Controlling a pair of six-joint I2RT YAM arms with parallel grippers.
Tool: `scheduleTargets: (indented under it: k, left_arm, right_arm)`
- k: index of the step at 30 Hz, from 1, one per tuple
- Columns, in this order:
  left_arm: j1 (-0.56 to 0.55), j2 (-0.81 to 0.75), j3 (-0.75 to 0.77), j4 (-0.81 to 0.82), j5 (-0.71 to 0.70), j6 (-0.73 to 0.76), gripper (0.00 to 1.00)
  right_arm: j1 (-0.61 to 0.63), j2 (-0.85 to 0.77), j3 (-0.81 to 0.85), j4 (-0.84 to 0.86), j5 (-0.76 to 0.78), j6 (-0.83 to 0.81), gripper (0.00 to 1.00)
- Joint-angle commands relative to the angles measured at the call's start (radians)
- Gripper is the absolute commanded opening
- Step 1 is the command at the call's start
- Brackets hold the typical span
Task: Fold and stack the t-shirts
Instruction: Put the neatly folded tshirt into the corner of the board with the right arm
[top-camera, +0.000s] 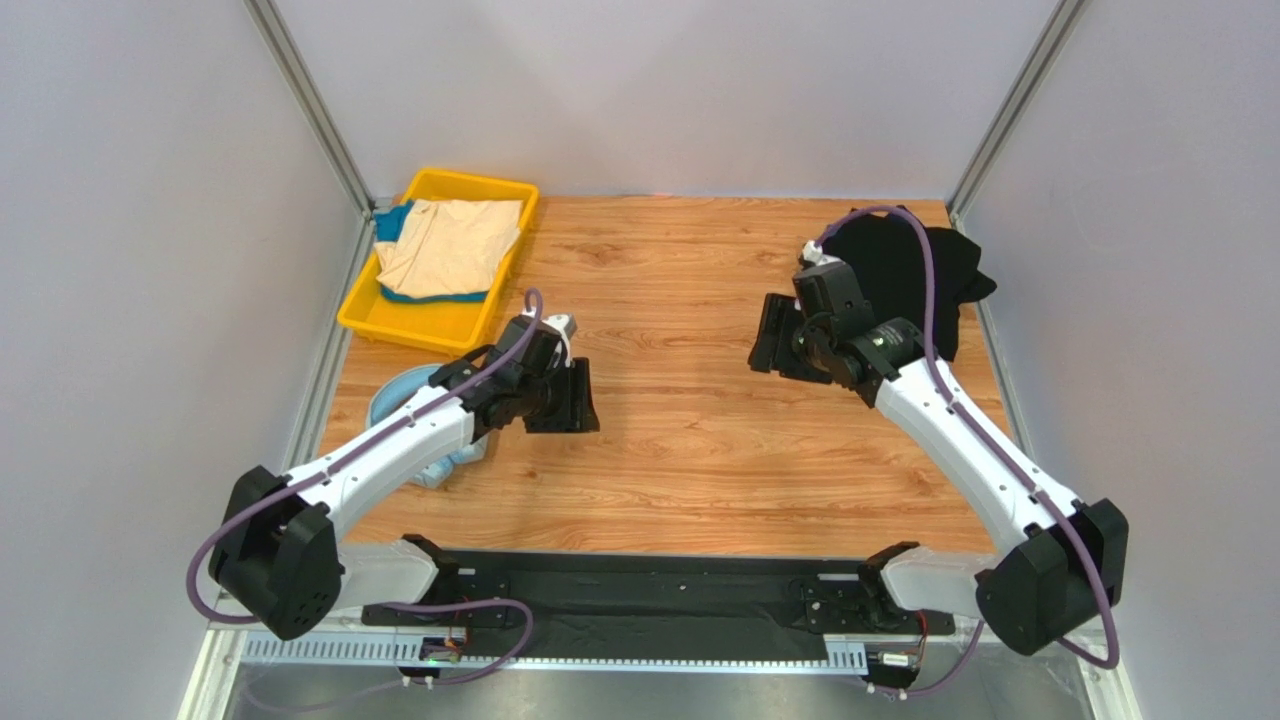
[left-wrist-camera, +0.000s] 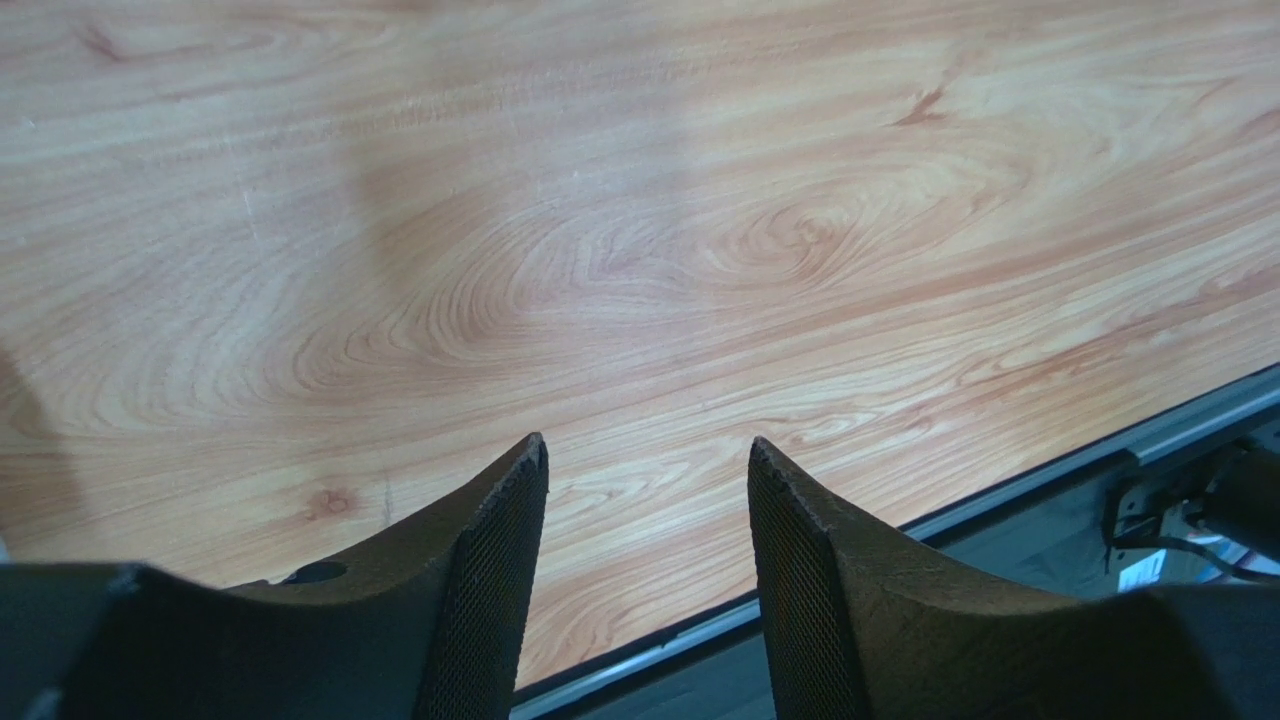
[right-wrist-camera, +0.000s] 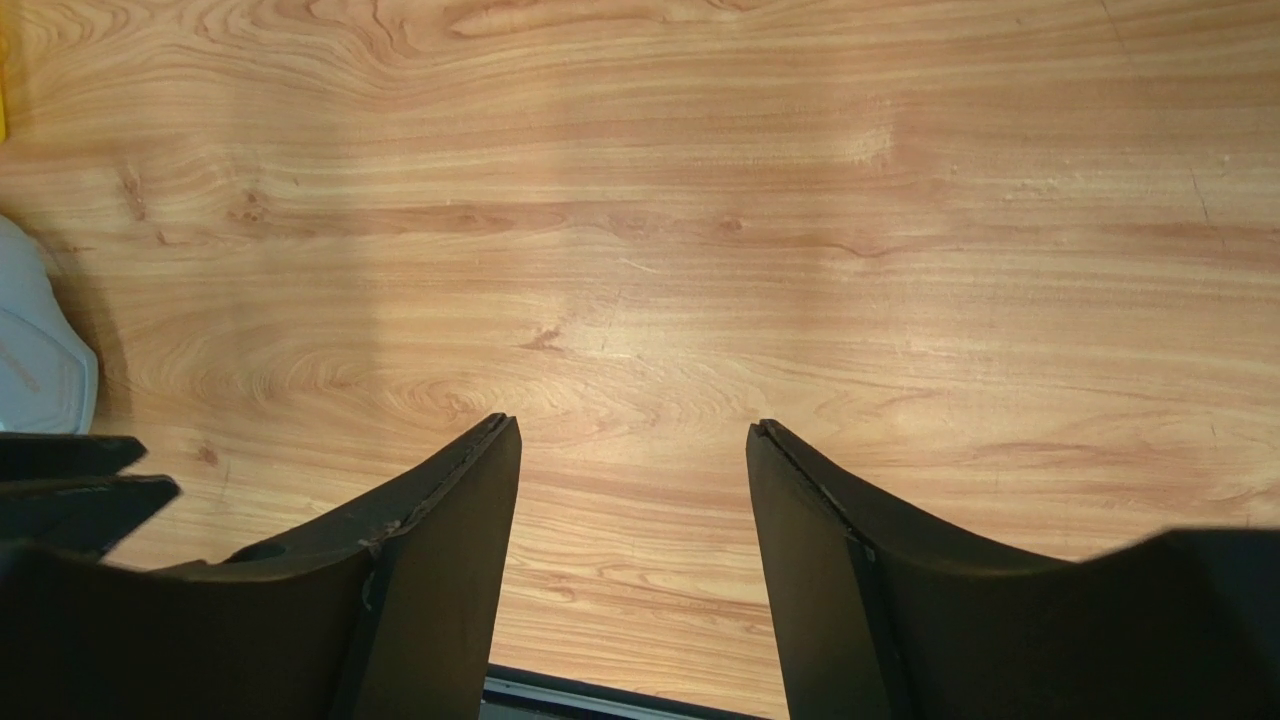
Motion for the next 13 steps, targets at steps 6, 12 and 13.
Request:
scheduleTargets:
  k: [6, 12, 13]
  left_arm:
    - [-0.024, -0.056, 0.062, -0.048, -0.038, -0.031, 0.59]
    - [-0.066, -0.047, 0.019, 0.015, -0.013, -0.022, 0.57]
    - [-0.085, -0.065, 0.018, 0.024, -0.035, -0.023, 0.57]
  right_arm:
    - [-0.018, -0.309, -0.107, 0.031, 0.136, -0.044, 0.61]
    - [-0.035, -0.404, -0.060, -0.018, 0.017, -0.023, 0.62]
    - [-0.035, -0.421, -0.066, -0.017, -0.044, -0.006, 0.63]
